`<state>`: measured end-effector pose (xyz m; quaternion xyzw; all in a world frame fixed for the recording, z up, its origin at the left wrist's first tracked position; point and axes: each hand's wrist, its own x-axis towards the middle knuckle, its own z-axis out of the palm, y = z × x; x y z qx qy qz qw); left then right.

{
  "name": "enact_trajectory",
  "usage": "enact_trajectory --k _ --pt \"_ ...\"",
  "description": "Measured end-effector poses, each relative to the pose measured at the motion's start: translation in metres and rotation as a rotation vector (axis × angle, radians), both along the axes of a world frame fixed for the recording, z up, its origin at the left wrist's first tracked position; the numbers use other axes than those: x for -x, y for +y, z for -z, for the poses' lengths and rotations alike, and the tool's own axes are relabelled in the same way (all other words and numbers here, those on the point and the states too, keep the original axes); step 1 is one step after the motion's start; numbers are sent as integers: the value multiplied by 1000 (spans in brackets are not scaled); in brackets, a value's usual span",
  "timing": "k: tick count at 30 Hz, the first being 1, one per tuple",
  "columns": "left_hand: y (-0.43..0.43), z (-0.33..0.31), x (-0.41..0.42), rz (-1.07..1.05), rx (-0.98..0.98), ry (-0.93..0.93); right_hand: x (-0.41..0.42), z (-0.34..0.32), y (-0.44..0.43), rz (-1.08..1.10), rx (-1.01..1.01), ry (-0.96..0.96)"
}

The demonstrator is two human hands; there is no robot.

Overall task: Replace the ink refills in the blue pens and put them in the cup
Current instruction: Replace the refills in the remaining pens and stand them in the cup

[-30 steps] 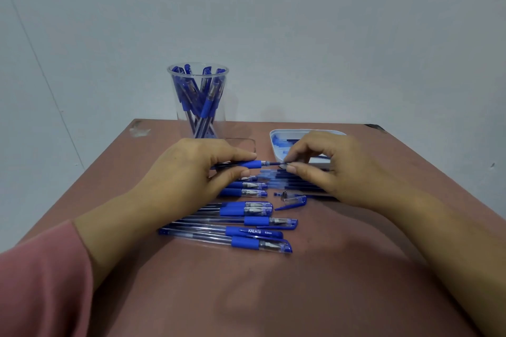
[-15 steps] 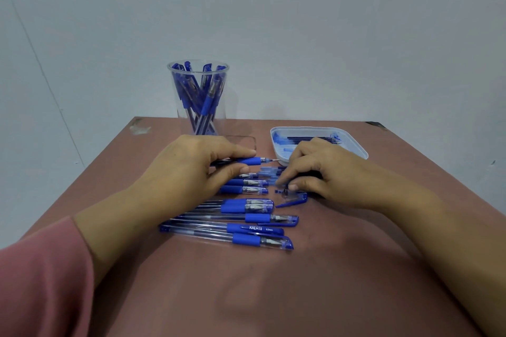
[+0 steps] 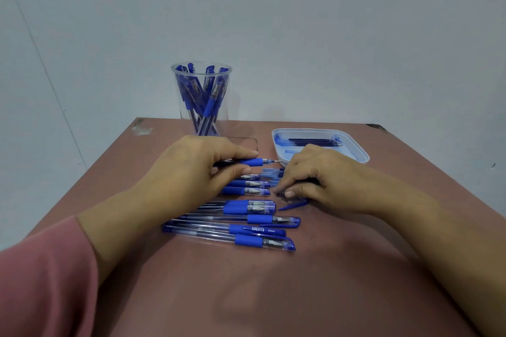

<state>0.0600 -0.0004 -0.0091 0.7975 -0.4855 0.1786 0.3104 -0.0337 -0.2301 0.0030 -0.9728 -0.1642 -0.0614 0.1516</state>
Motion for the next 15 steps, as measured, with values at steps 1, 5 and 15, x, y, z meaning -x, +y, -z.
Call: enact_trajectory --k 1,5,15 --pt "0 0 0 -1 -2 0 0 0 1 4 6 3" --pt "0 -1 0 -8 -9 0 2 -4 0 80 -28 -22" --pt "0 -2 1 -20 -15 -16 6 -7 3 86 -4 9"
